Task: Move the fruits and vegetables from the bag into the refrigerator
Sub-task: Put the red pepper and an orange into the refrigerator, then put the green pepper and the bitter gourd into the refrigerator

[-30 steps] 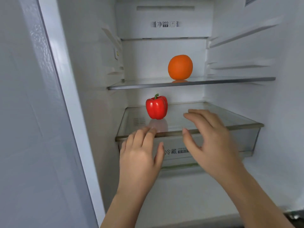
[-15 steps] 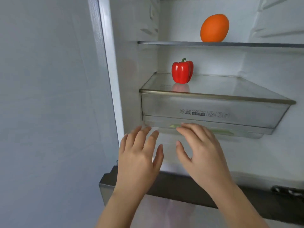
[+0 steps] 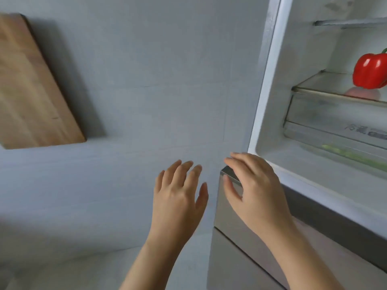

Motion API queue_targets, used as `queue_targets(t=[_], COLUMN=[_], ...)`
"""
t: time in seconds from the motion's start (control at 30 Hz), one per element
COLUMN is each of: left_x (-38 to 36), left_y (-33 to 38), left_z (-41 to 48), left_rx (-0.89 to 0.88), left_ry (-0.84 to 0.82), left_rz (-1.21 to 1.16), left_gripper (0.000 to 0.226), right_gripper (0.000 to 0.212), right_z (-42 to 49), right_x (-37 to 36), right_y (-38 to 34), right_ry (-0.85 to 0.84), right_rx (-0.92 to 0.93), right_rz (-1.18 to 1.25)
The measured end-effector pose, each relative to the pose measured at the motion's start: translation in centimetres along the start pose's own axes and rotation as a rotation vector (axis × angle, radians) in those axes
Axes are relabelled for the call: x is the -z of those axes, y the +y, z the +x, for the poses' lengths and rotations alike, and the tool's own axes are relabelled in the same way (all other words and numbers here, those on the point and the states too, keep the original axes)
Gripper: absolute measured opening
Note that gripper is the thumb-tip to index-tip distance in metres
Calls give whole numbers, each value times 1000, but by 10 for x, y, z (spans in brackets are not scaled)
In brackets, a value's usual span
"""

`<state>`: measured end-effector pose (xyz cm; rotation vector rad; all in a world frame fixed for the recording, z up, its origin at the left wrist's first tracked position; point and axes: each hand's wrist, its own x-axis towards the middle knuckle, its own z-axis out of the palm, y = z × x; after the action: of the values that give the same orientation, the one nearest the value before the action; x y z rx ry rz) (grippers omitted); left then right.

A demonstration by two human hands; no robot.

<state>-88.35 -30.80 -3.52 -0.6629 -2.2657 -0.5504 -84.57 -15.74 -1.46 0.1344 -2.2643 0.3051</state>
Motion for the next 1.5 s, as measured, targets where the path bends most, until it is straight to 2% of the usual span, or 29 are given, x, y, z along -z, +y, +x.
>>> queue_targets(t=[0.4, 0.97, 1.23, 1.5], left_x=[161, 442, 522, 592], left_y=[-108, -223, -258, -328], left_z=[-120, -388, -476, -516], left_rx=[358, 796, 975, 1131], left_ry=[28, 206, 293, 359], left_rz=[343, 723, 907, 1087], left_gripper=[35, 35, 36, 35], right_gripper=[38, 37, 38, 44], right_z=[-2, -131, -178, -183], right_x=[-46, -43, -52, -82], right_y=[-196, -587, -729, -869], right_ry=[-57, -283, -397, -467], right_rx=[309, 637, 828, 989], right_rz=[354, 837, 1015, 1192])
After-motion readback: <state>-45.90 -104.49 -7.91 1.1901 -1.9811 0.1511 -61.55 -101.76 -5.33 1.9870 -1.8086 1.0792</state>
